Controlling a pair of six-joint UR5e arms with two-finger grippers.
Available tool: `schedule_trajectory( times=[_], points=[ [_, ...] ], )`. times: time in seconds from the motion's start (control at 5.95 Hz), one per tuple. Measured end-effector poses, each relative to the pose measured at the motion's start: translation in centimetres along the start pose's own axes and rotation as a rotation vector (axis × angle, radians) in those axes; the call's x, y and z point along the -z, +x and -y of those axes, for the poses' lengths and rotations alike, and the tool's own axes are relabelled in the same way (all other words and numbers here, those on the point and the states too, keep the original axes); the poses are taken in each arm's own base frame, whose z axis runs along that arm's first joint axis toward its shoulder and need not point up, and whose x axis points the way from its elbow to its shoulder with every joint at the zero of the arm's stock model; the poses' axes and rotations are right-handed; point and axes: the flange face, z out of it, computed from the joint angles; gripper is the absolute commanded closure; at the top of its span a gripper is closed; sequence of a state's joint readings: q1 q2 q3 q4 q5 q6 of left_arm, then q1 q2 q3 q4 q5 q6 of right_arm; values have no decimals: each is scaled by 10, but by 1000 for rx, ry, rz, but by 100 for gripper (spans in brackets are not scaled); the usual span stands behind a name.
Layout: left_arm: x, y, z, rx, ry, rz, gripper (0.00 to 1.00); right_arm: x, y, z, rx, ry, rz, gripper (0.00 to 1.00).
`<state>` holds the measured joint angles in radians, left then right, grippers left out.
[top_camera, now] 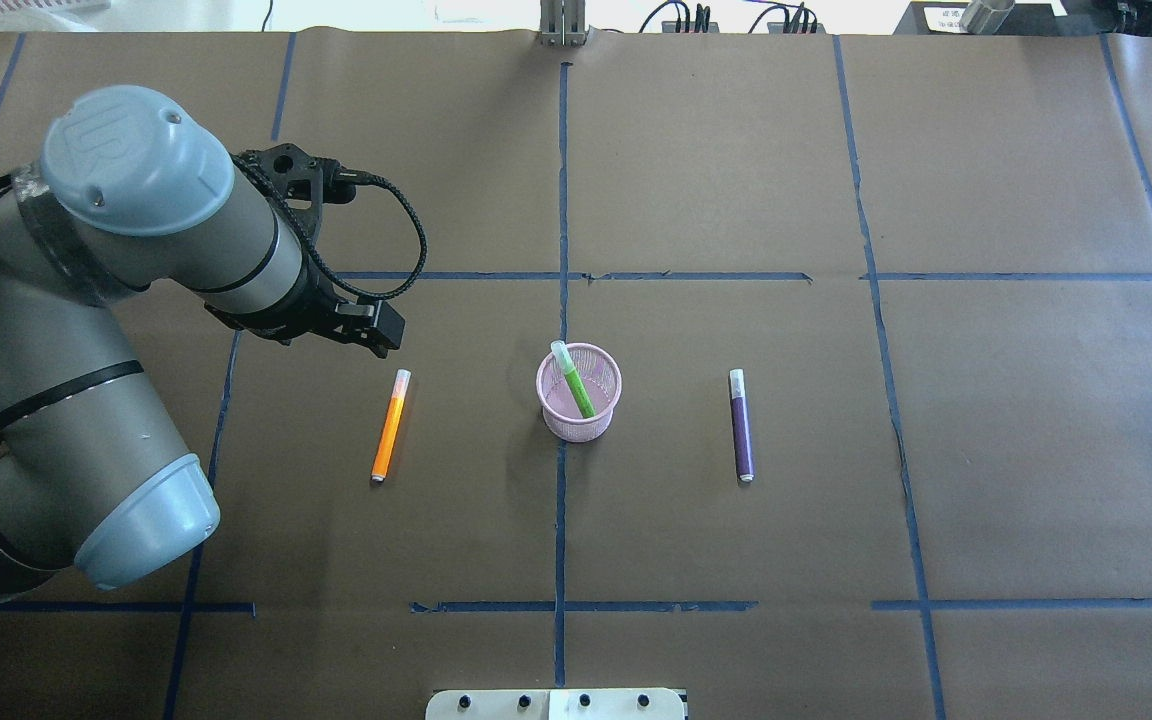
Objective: Collect pens into pen holder
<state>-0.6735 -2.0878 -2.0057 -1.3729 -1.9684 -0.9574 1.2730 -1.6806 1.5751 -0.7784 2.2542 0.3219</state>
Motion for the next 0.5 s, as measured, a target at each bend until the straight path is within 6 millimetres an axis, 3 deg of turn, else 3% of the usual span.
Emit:
schedule_trajectory(
  times=[0.34, 0.5],
  points=[
    [1, 0, 0, 0, 2, -3, 0, 51, -70, 51, -18, 145, 41, 100],
    [3, 1, 0, 0, 3, -5, 0, 67, -119, 79, 19, 210, 76, 100]
  ],
)
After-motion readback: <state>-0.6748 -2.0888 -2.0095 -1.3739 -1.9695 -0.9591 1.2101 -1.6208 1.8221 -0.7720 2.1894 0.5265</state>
